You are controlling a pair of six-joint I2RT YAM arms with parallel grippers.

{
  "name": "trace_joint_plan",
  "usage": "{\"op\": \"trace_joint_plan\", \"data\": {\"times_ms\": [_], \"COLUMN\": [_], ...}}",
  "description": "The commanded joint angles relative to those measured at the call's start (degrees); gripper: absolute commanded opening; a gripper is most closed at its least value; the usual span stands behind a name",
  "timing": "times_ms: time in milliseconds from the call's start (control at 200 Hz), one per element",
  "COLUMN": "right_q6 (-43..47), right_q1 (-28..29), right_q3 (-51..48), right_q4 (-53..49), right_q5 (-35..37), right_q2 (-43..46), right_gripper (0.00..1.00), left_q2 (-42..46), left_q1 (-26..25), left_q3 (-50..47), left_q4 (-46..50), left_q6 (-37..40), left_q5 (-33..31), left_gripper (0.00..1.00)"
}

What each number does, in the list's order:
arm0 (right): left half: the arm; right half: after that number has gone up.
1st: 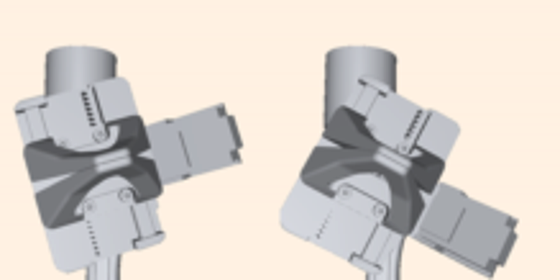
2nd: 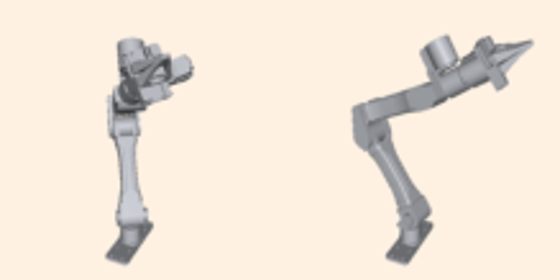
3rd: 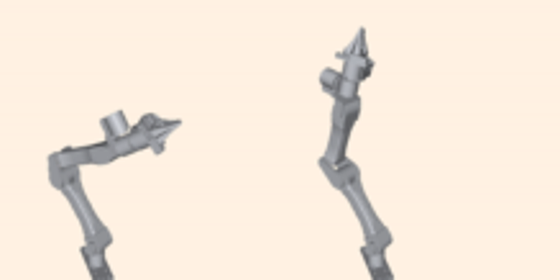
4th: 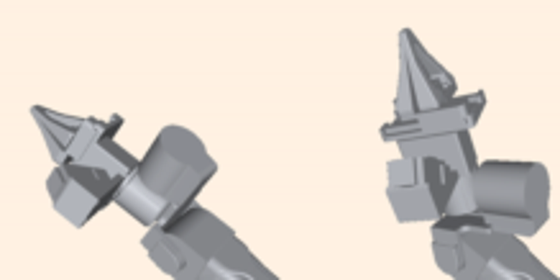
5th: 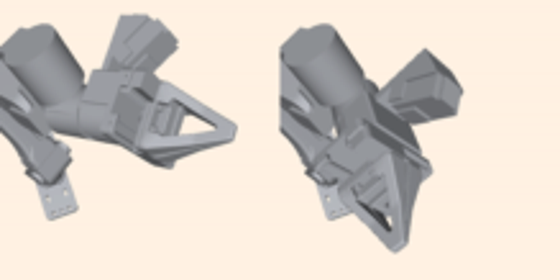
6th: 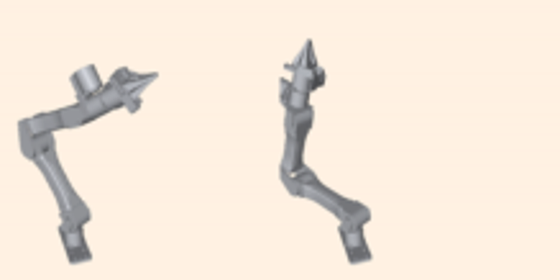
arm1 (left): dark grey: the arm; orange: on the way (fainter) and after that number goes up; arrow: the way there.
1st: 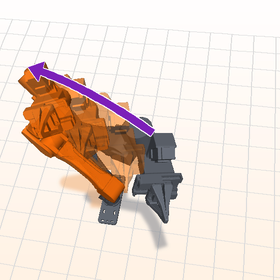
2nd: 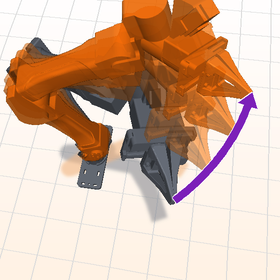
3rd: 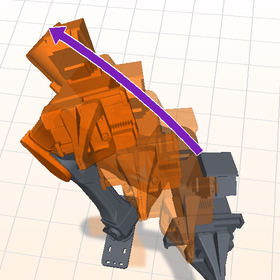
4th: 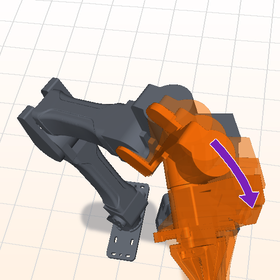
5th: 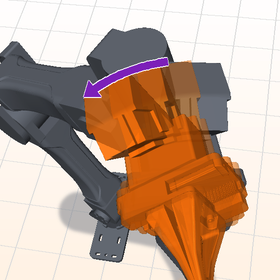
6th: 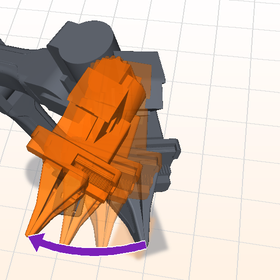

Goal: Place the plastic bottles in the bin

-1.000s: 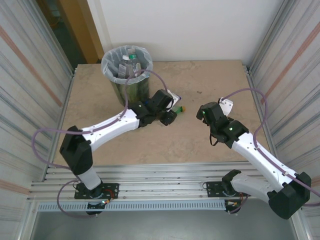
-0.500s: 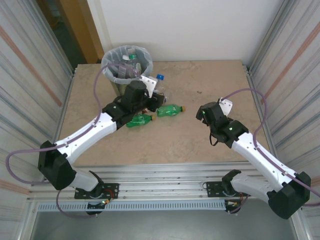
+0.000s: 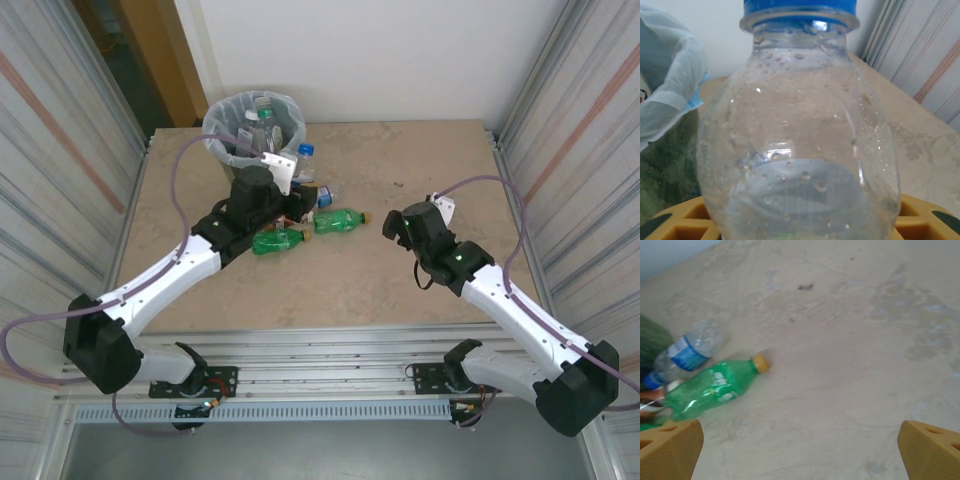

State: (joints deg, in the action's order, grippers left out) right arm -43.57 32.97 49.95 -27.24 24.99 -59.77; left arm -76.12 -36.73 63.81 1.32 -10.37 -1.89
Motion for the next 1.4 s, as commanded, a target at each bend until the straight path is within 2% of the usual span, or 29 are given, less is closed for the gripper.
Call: {"op": "trace_joint_plan", "data": {"times_ms": [0, 160, 326, 626, 816, 1002, 1392], "right_q6": [4.4, 5.4, 5.5, 5.8, 6.0, 6.0, 6.0], "right_q1": [-0.4, -0.4, -0.4, -0.4, -0.5, -0.5, -0.5], "right_q3": [-1.0, -0.3, 0.1, 1.0, 1.3, 1.7, 3.0], "right_q4": [6.3, 6.8, 6.5, 4.8, 4.4, 4.4, 4.8], "right_q5": [-6.0, -6.8, -7.0, -5.7, -5.3, -5.4, -6.2], "right_q2": [0.2, -0.8, -1.5, -1.6, -2.1, -3.3, -6.5], "right_gripper": [0.98, 0.98, 0.98, 0.98, 0.98, 0.98, 0.98], "left_q2": [2.4, 3.3, 2.3, -7.6, -15.2, -19.9, -25.5], "left_q1": [2.6, 6.6, 11.5, 18.8, 21.3, 22.5, 24.7], "left_q3": [-1.7, -2.3, -0.1, 11.6, 18.9, 24.2, 27.9], "left_q4": [-6.3, -11.0, -16.1, -18.4, -17.2, -13.7, -8.3], "left_q6": [-4.6, -6.2, -4.0, 1.4, 4.3, 8.8, 14.7], "left_q5": [5.0, 8.8, 9.3, 9.6, 8.9, 4.8, -1.2], "left_gripper": [0.44, 0.44, 0.44, 0.45, 0.46, 0.49, 0.52]}}
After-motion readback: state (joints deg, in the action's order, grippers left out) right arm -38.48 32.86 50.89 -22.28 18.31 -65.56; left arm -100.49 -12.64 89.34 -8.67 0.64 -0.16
